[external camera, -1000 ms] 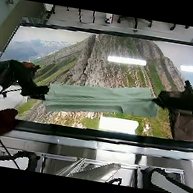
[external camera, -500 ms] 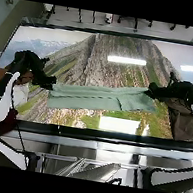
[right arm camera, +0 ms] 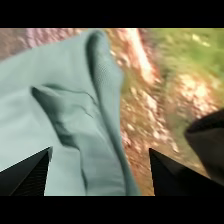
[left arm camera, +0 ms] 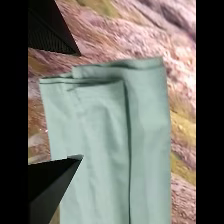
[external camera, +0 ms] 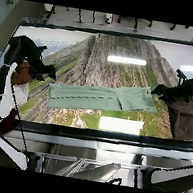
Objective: Fold the shirts.
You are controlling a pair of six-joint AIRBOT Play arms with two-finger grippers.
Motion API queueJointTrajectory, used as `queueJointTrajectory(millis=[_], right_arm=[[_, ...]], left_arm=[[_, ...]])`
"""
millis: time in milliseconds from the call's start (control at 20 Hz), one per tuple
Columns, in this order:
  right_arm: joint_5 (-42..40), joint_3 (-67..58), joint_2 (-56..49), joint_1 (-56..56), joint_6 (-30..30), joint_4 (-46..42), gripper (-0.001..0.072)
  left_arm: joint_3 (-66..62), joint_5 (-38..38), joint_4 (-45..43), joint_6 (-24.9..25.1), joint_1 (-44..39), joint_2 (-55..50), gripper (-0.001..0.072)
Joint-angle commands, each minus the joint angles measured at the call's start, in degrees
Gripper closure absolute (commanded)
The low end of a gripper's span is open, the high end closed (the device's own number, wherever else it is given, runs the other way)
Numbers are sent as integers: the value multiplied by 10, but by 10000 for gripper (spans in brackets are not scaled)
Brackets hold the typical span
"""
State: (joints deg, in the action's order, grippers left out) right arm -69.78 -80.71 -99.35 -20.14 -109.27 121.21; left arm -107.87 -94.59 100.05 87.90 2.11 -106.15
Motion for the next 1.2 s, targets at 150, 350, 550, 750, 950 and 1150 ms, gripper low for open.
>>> queueJointTrajectory(millis=[150,350,550,750,950,1150], right_arm=[[-91,-8,-83,-61,-95,113,17],[-90,-10,-116,-43,-116,130,18],[-45,-10,-121,-5,-121,128,316],[-28,-11,-121,16,-122,128,570],[-40,-15,-120,29,-122,130,688],[-95,-42,-68,28,-93,128,689]], left_arm=[[-22,-34,6,-21,2,70,3],[39,7,6,-21,-30,144,3],[120,97,7,-21,-104,196,4],[190,195,6,-21,-208,201,610],[212,292,6,-21,-301,170,693],[152,303,7,-21,-355,71,694]])
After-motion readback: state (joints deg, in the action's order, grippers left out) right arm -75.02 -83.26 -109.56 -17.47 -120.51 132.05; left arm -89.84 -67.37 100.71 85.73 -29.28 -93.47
